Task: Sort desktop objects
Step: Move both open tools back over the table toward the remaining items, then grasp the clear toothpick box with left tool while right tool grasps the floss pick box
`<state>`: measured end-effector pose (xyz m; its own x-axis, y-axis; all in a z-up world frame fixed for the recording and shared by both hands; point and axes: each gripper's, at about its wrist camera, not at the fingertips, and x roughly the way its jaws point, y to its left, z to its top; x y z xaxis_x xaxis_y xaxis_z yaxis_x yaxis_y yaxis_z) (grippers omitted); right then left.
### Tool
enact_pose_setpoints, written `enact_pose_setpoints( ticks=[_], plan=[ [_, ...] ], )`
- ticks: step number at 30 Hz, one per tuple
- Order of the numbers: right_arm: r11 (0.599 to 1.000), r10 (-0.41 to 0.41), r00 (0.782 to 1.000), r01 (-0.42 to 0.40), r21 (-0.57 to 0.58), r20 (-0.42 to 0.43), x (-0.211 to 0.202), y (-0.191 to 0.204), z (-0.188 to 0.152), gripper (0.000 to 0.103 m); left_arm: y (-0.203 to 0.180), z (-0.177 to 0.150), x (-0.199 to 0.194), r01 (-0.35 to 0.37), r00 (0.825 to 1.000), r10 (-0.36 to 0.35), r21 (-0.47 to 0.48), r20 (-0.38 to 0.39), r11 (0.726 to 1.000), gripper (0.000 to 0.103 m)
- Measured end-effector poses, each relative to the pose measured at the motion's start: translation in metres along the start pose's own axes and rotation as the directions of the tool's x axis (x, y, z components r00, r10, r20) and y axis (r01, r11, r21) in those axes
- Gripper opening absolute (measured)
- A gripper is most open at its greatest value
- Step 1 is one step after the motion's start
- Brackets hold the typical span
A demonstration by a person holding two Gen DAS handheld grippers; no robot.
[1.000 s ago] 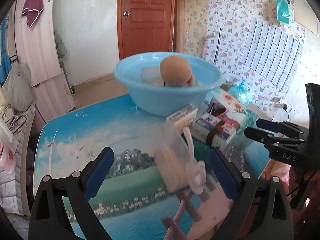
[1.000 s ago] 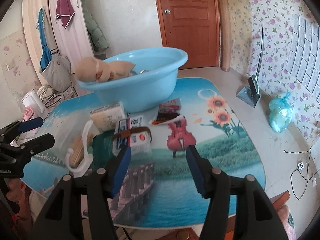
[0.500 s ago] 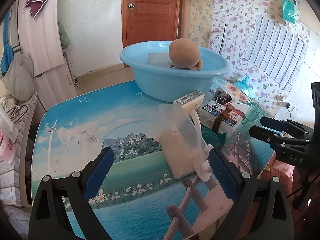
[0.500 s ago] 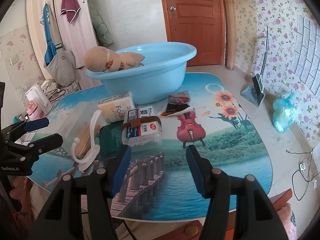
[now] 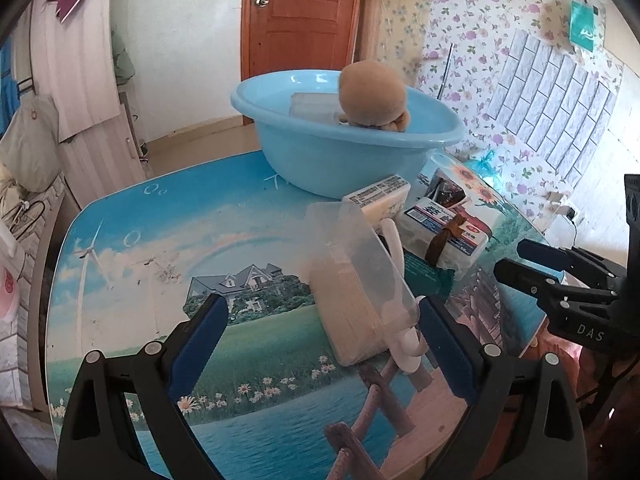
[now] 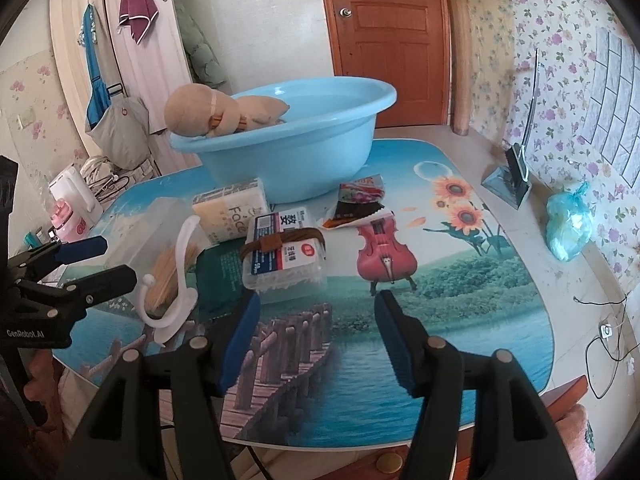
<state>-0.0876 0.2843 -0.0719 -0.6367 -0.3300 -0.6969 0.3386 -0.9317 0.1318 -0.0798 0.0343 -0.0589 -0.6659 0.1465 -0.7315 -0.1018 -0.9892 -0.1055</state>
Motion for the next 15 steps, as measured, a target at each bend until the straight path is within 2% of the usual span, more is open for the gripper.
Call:
enact_pose_setpoints(
  ticks=[2, 4, 5, 6, 7, 15],
  plan=[
    [1.0, 0.002, 1.0, -0.002, -0.003, 0.001, 0.0, 0.002, 0.001, 0.063, 0.002, 0.0, -0.001, 0.019, 1.0, -0.019, -0.011, -0.002, 1.0, 0.082],
    [1.0, 0.002, 1.0, -0.002, -0.007, 0.002, 0.0, 0.004, 0.001, 0.064, 0.003, 0.0, 0.001, 0.025, 1.0, -0.025, -0.013, -0.013, 1.0, 0.061],
    [1.0, 0.002, 1.0, -0.002, -0.009, 0.002, 0.001, 0.005, 0.001, 0.064, 0.003, -0.001, 0.003, 0.029, 0.999, -0.029, -0.009, -0.029, 1.0, 0.055],
    [1.0, 0.002, 1.0, -0.002, -0.01, 0.002, 0.001, 0.005, 0.001, 0.064, 0.003, -0.001, 0.005, 0.035, 0.999, -0.035, -0.008, -0.041, 0.999, 0.043],
    [1.0, 0.002, 1.0, -0.002, -0.012, 0.004, 0.001, 0.006, 0.001, 0.064, 0.002, -0.001, 0.008, 0.041, 0.998, -0.042, -0.008, -0.055, 0.999, 0.037],
    [1.0, -0.003, 1.0, 0.003, -0.014, 0.004, 0.003, 0.008, 0.001, 0.064, -0.001, -0.001, 0.012, 0.033, 0.998, -0.033, 0.0, -0.047, 0.999, 0.036]
  ],
)
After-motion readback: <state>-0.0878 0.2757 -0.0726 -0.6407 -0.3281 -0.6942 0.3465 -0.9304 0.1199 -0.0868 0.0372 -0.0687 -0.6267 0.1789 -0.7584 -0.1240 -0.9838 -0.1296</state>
